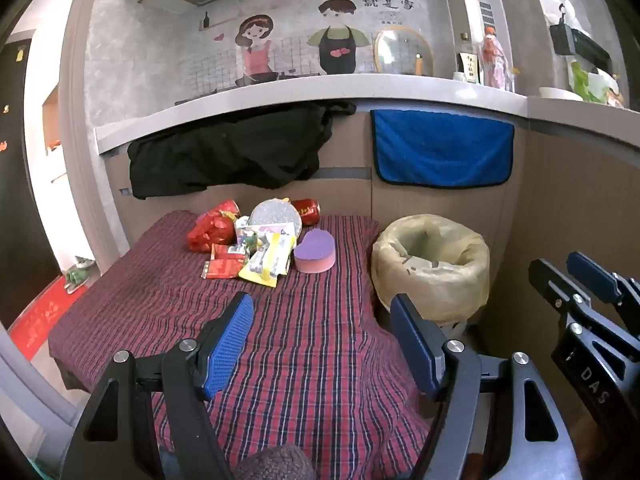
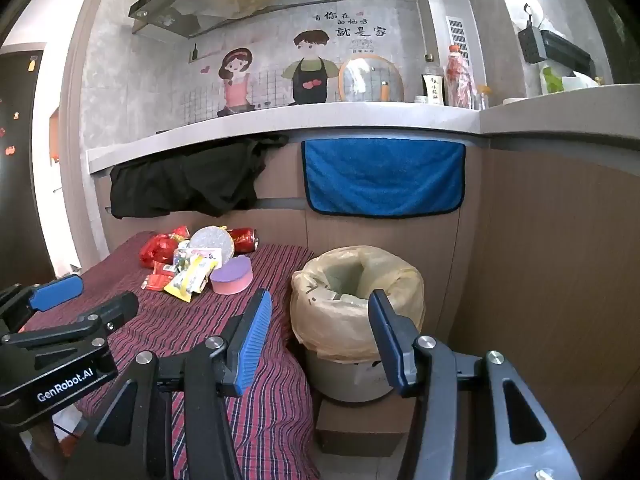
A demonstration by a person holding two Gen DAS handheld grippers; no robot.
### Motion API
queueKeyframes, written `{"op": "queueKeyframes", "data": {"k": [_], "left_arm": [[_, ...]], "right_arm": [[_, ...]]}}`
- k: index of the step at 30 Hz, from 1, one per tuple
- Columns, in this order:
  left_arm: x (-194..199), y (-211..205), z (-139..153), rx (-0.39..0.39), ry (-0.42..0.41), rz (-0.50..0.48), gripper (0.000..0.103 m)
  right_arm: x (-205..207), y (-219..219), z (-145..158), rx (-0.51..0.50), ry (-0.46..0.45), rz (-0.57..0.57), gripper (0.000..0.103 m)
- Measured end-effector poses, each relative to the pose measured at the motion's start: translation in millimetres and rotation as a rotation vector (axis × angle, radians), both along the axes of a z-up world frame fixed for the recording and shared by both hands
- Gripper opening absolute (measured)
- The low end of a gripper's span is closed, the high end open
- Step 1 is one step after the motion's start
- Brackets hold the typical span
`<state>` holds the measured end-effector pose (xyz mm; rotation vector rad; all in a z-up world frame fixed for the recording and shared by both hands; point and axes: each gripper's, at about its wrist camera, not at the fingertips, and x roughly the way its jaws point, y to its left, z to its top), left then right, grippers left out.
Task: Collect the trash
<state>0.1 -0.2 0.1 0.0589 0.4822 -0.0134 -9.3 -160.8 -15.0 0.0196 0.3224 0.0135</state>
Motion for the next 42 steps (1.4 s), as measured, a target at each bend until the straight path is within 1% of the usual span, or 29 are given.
{"op": "queueKeyframes", "data": {"k": [3, 5, 6, 7, 15, 22, 24, 42], "left_arm": [[3.1, -1.3, -0.6, 0.008, -0.007, 0.009, 0.071], [-2.1, -0.1, 1.5, 0.004, -0.049, 0.015, 0.071], [-0.2, 4.0, 1.3, -0.011, -0.026, 0.007, 0.071], [0.8, 3.4, 2.2, -0.009, -0.022, 0.009, 0.071], [2.6, -0.8, -5.5, 0.000, -0.043, 0.003, 0.071], [3.3, -1.4, -6.6, -0.001, -0.042, 0.003, 0.071], [-4.5, 1.3, -1.7, 0.000, -0.041, 0.006, 0.071], [-5.0, 1.8, -5.7, -0.001, -0.031, 0.011, 0.071]], "right_arm": [[0.5, 1.0, -0.3, 0.000, 0.004, 0.003, 0.048], [0.1, 1.5, 0.2, 0.006, 0.007, 0.007, 0.048], [-0.5, 1.5, 0.3, 0.007, 0.007, 0.007, 0.048], [-0.5, 0.4, -0.7, 0.007, 0.008, 0.007, 0.048], [-1.6, 1.2, -0.9, 0.006, 0.021, 0.006, 0.048], [1.8, -1.5, -0.7, 0.009, 0.022, 0.006, 0.048], [1.7, -1.7, -0.7, 0.009, 0.022, 0.007, 0.048], [3.4, -2.2, -2.4, 0.009, 0.022, 0.005, 0.048]]}}
